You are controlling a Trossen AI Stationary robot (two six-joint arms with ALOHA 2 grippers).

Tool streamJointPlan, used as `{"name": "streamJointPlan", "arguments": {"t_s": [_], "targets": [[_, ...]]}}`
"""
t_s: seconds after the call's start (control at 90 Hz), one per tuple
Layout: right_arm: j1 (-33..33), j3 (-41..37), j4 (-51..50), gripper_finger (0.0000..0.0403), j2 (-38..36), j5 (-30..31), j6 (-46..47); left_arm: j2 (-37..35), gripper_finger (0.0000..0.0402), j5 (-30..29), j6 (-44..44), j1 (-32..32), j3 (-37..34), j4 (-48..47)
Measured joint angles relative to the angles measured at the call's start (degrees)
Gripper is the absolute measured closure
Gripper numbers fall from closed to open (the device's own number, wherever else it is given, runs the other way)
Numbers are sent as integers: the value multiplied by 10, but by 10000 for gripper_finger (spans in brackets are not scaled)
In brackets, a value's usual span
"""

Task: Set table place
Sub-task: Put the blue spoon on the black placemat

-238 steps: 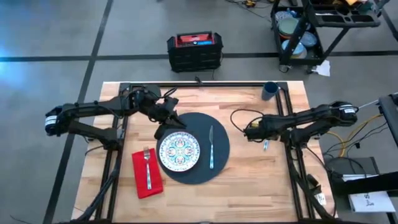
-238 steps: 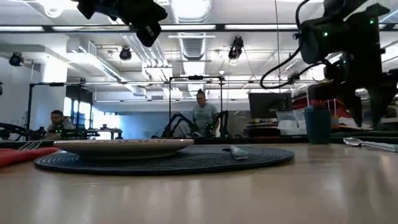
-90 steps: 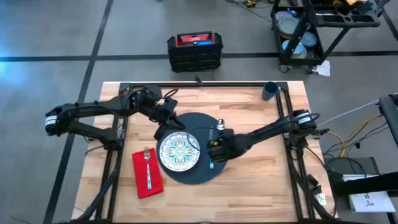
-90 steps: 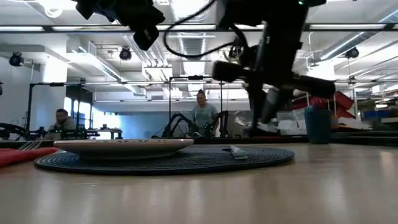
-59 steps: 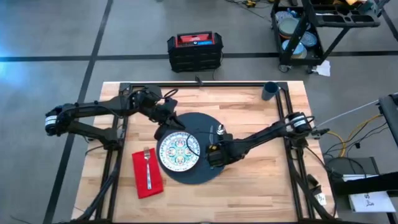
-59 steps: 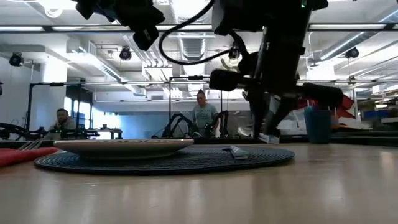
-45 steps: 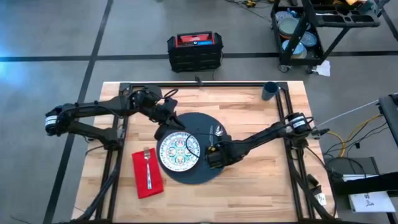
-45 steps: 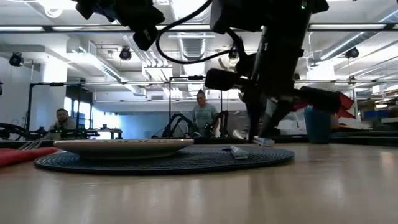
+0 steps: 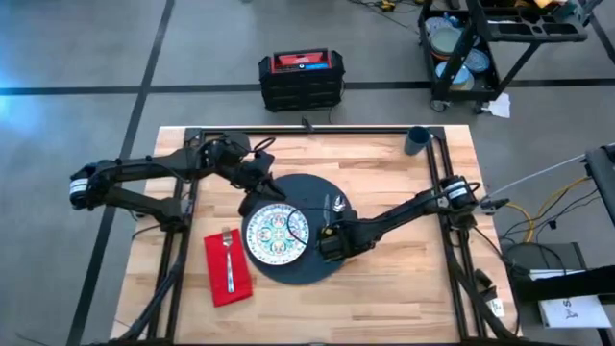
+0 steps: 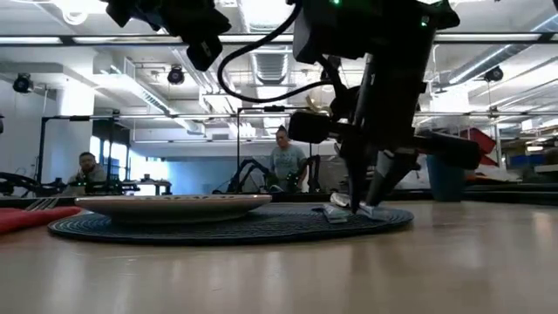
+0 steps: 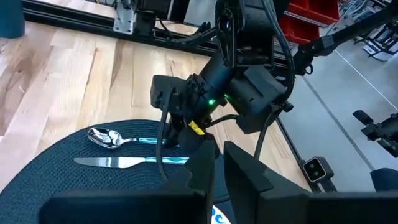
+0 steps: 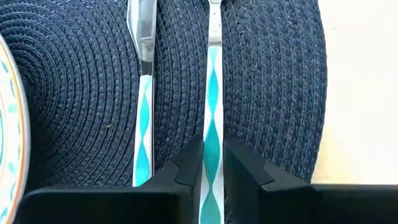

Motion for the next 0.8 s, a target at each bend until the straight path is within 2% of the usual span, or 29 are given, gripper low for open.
{"name": "streamJointPlan", "arguments": {"t_s": [0.133,0.333,0.489,0.578,0.8], "targets": [[0,0,2,337,0,0,1,0,381,0,0,0,0,0],[6,0,1,363,-10,26,7,0,381,-7,6,0,0,-3],[9,2,-5,372,-28,51,8,0,382,-102,60,1,-5,-52],[10,2,-6,373,-36,55,7,16,394,-137,86,8,-12,-97],[10,-2,-19,394,-39,55,7,116,401,-251,116,36,-24,-220]]}}
